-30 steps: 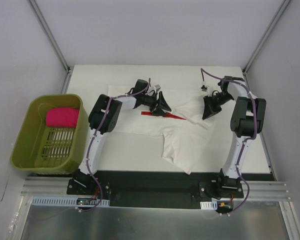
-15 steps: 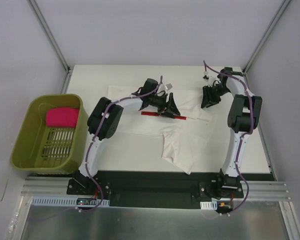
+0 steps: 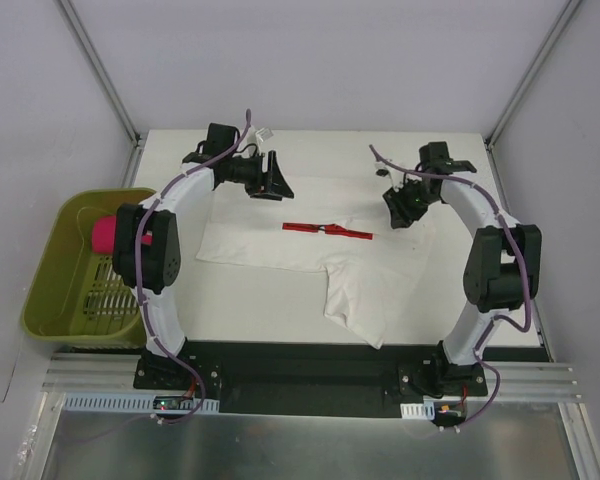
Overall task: Roll the t-shirts
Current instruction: Fold the T-shirt at the center of the board.
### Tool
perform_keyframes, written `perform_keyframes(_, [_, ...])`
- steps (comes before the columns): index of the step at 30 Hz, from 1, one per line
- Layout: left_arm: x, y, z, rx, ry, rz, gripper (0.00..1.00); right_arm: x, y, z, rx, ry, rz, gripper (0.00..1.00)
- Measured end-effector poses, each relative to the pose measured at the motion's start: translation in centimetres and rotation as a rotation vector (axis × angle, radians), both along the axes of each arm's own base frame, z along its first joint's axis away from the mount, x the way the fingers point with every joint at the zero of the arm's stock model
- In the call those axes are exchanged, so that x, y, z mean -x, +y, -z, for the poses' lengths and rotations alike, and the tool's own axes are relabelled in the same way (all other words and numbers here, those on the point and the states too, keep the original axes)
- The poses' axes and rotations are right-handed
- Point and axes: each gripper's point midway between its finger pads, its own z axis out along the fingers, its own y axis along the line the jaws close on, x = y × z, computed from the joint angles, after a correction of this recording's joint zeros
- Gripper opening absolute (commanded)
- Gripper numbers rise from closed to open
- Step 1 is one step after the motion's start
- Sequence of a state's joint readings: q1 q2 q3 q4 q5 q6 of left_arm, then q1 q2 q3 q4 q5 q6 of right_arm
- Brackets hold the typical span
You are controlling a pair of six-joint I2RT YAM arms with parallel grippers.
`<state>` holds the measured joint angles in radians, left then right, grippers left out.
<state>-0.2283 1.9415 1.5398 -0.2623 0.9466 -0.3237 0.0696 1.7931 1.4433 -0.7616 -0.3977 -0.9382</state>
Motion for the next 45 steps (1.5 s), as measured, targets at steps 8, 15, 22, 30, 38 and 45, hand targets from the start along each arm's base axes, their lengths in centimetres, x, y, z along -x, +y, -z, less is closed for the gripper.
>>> perform_keyframes(8, [1.2,0.3,-0.2,-0.058,-0.031,0.020,0.64,-0.5,3.3,4.4,0.066,0.069,-0.181,0.43])
perform_keyframes(15, [1.7,1.0,-0.9,-0.102,-0.074,0.011,0.64,-0.7,2.3,6.1,0.146,0.082,-0.214,0.42])
perform_keyframes(22, [1.8,1.4,-0.3,-0.134,-0.072,0.004,0.65,-0.8,2.5,7.3,0.193,0.081,-0.263,0.38])
perform_keyframes(30, [1.6,1.5,-0.1,-0.146,-0.081,0.001,0.65,-1.6,2.1,7.8,0.256,0.039,-0.284,0.22])
perform_keyframes(38, [0.7,1.4,0.2,-0.155,-0.081,-0.006,0.66,-1.1,2.8,5.4,0.279,-0.024,-0.301,0.06])
perform_keyframes(45, [-0.4,1.2,1.8,-0.157,-0.026,-0.023,0.66,1.8,6.4,1.7,0.255,-0.024,-0.341,0.06])
